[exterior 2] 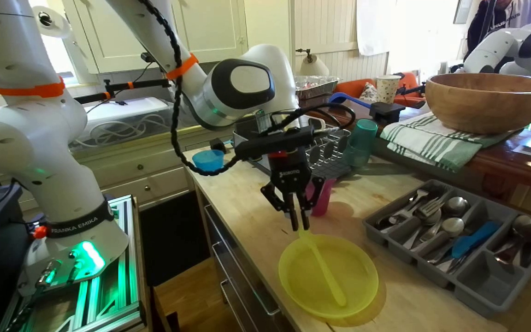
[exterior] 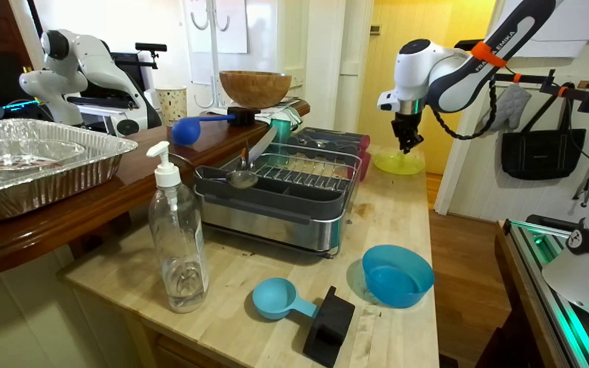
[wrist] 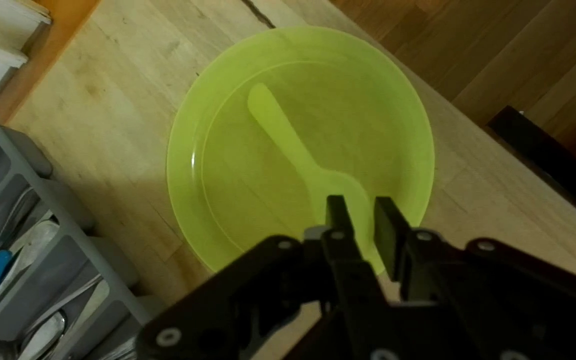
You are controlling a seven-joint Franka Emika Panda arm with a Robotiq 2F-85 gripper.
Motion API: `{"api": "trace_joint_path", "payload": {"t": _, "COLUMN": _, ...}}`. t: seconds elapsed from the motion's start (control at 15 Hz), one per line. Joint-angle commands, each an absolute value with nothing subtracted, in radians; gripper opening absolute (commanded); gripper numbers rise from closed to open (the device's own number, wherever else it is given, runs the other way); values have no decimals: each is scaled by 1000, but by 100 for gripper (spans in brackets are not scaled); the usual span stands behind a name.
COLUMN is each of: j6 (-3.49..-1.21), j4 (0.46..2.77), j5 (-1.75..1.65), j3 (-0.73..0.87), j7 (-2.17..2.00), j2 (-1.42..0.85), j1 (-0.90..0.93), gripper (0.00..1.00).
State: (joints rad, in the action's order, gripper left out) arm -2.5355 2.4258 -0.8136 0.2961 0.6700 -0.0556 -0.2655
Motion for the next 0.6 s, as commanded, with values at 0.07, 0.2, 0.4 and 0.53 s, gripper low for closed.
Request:
{"api": "trace_joint_path", "payload": {"t": 0.07, "j6": -2562, "j4": 2407, "j5": -861, "j3": 294, "j7": 615, "j2": -81, "j1": -277, "gripper": 59}}
{"api": "trace_joint_path", "payload": {"t": 0.2, "j6": -2562, "j4": 2404, "j5": -855, "j3": 293, "j7": 615, "j2": -73, "j1": -277, "gripper": 75}}
{"api": "trace_joint_path", "payload": {"t": 0.4, "j6": -2520, "j4": 2409, "j5": -752, "j3": 281, "j7": 699, "j2": -41, "j1": -275, "gripper": 97}}
{"api": "trace_joint_path", "payload": {"t": 0.53, "j6": -2498, "j4": 2430, "j5": -627, "j3": 271, "j7": 782, "j2": -3, "j1": -273, "gripper": 100}}
